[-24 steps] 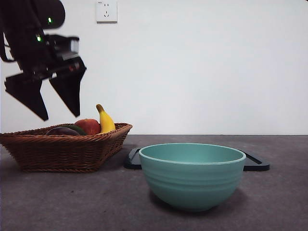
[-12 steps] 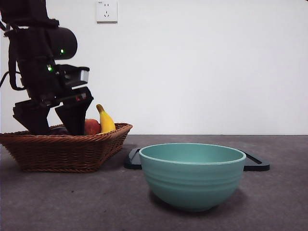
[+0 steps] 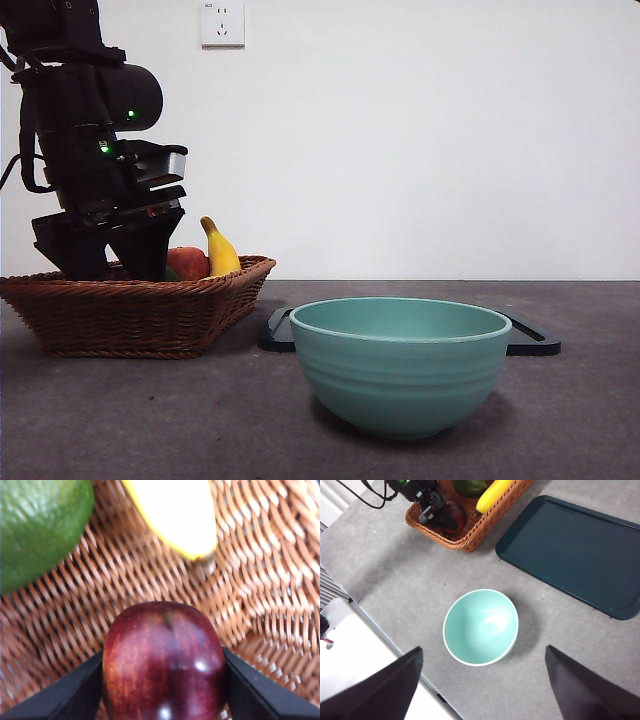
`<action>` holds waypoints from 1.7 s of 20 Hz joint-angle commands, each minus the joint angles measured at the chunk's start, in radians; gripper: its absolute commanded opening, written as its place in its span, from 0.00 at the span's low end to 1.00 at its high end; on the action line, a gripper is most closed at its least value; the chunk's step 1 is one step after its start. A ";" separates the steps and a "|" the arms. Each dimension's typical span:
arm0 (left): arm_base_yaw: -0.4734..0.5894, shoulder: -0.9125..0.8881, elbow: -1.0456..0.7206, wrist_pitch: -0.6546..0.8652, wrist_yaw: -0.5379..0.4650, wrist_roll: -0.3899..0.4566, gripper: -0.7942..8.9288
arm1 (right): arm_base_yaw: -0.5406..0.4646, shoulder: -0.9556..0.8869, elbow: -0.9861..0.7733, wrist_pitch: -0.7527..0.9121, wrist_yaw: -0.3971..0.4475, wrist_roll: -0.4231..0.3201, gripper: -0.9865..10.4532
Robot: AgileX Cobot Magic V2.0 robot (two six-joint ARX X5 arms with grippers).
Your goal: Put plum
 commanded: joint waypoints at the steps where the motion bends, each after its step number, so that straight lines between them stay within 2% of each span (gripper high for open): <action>1: -0.003 -0.016 0.043 -0.016 0.013 0.010 0.36 | 0.005 0.008 0.018 0.003 -0.003 -0.003 0.43; 9: -0.055 -0.302 0.105 -0.060 0.163 -0.037 0.37 | 0.005 0.008 0.018 0.005 0.002 -0.003 0.43; 12: -0.129 -0.386 0.105 -0.066 0.266 -0.050 0.37 | 0.005 0.008 0.018 0.004 0.005 -0.004 0.43; 15: -0.239 -0.399 0.104 -0.081 0.280 -0.050 0.37 | 0.005 0.008 0.018 0.005 0.005 -0.004 0.43; 23: -0.484 -0.240 0.102 -0.089 0.275 -0.031 0.37 | 0.005 0.008 0.018 0.005 0.005 -0.004 0.43; 28: -0.566 -0.082 0.102 -0.064 0.253 -0.001 0.37 | 0.005 0.008 0.018 0.005 0.005 -0.004 0.43; 31: -0.598 -0.003 0.102 -0.045 0.174 0.023 0.37 | 0.005 0.008 0.018 0.005 0.005 -0.004 0.43; 34: -0.614 0.050 0.102 -0.014 0.150 0.034 0.37 | 0.005 0.008 0.017 0.005 0.005 -0.004 0.43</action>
